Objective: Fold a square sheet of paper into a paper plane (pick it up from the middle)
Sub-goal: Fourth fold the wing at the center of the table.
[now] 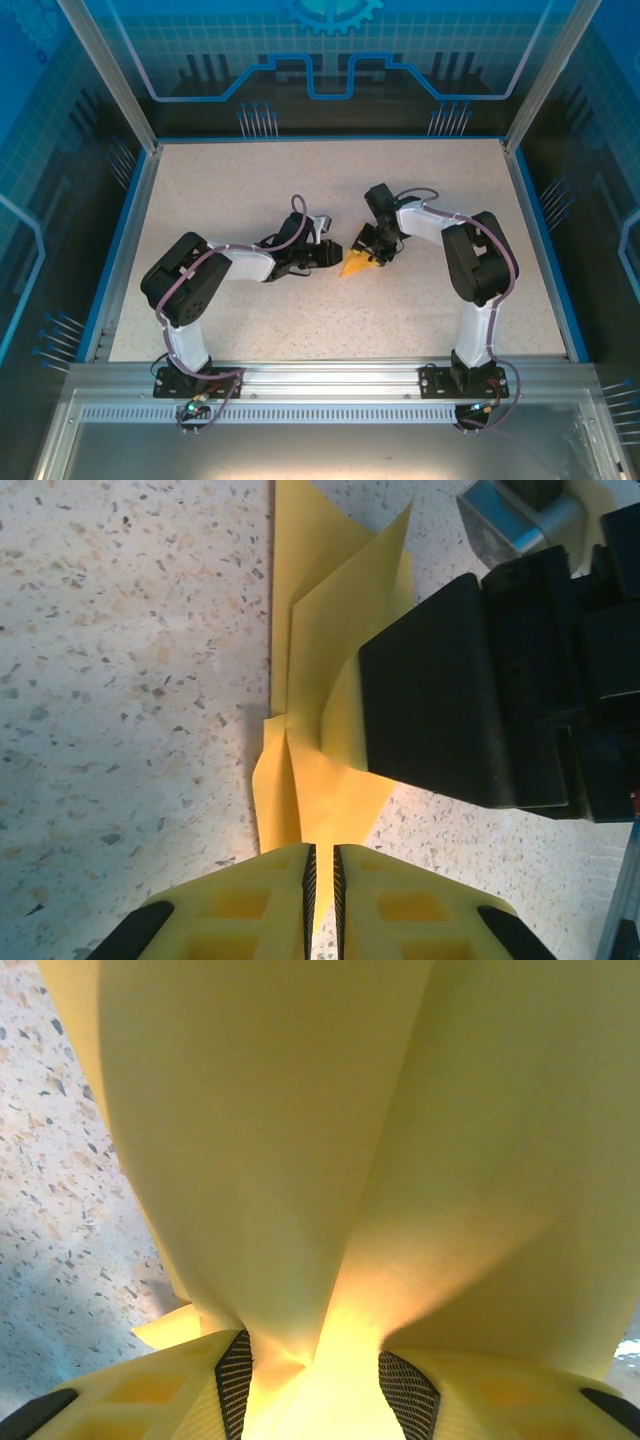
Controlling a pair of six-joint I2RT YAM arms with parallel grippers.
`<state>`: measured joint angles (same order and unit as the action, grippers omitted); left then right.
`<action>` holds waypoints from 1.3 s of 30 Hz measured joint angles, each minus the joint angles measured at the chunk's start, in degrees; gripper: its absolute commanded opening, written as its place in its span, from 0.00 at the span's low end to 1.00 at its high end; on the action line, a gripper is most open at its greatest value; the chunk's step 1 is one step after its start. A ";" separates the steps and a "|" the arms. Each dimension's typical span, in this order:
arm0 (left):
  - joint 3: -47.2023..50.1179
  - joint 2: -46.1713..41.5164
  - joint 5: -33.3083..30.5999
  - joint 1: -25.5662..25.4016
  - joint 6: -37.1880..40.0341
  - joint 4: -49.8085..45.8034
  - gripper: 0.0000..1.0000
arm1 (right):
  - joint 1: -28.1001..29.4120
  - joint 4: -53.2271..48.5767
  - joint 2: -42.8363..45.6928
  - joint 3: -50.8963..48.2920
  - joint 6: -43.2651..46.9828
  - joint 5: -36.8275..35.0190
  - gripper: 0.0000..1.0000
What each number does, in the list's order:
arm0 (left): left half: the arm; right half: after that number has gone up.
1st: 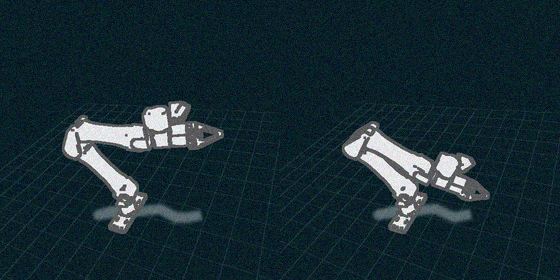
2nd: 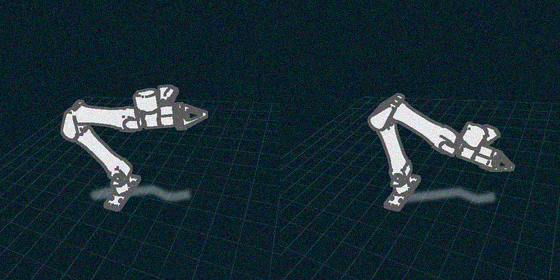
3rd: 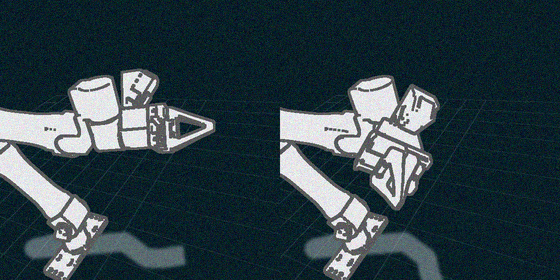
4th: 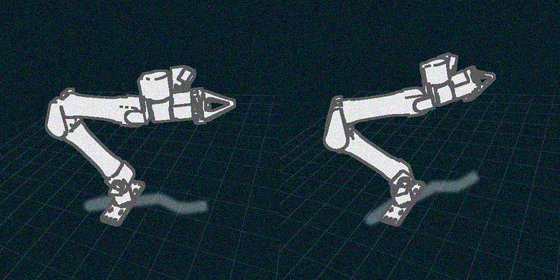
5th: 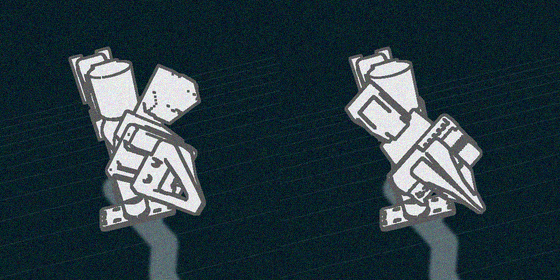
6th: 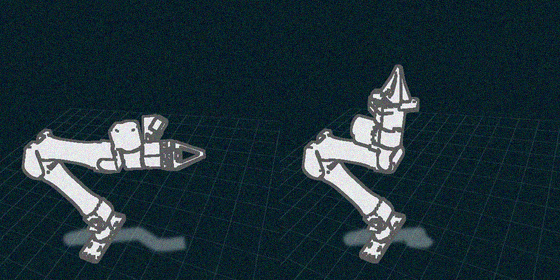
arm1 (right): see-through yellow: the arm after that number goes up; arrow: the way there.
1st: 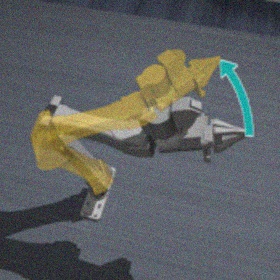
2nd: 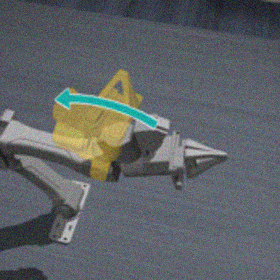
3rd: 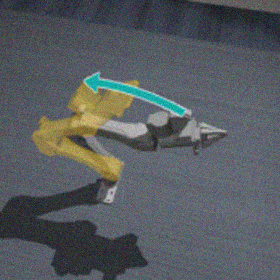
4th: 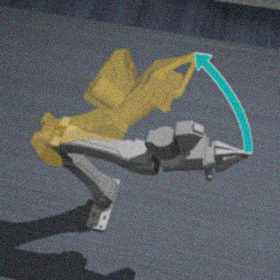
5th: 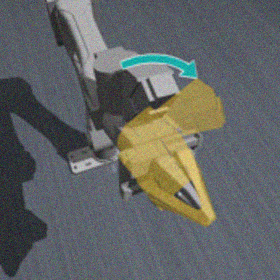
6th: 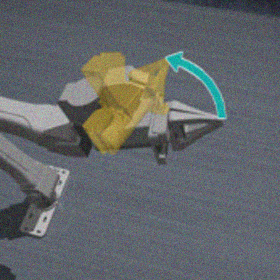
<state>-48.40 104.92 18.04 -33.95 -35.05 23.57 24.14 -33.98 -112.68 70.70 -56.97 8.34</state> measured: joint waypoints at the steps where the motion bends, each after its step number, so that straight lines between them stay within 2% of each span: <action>1: 0.02 0.00 0.55 0.00 -0.09 0.50 0.18 | 0.00 -0.15 -0.13 0.20 0.00 0.00 0.49; 7: 0.02 0.07 3.82 -0.76 -1.07 3.80 0.19 | 0.22 -1.38 -0.74 1.18 0.00 -0.31 0.49; 14: -0.68 1.77 3.78 -3.45 -0.35 3.30 0.15 | 0.26 -2.21 -1.18 1.97 0.00 -0.44 0.50; 29: -3.65 6.16 -1.68 -4.37 1.88 -1.18 0.11 | 0.33 -2.19 -1.18 1.97 0.00 -0.44 0.50; 39: -3.65 6.62 -2.40 -4.59 1.97 -1.51 0.10 | 0.37 -1.60 -0.09 1.53 0.76 -0.39 0.51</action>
<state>-52.05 111.55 15.64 -38.54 -33.08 22.06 24.51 -35.57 -112.77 72.23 -56.21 7.94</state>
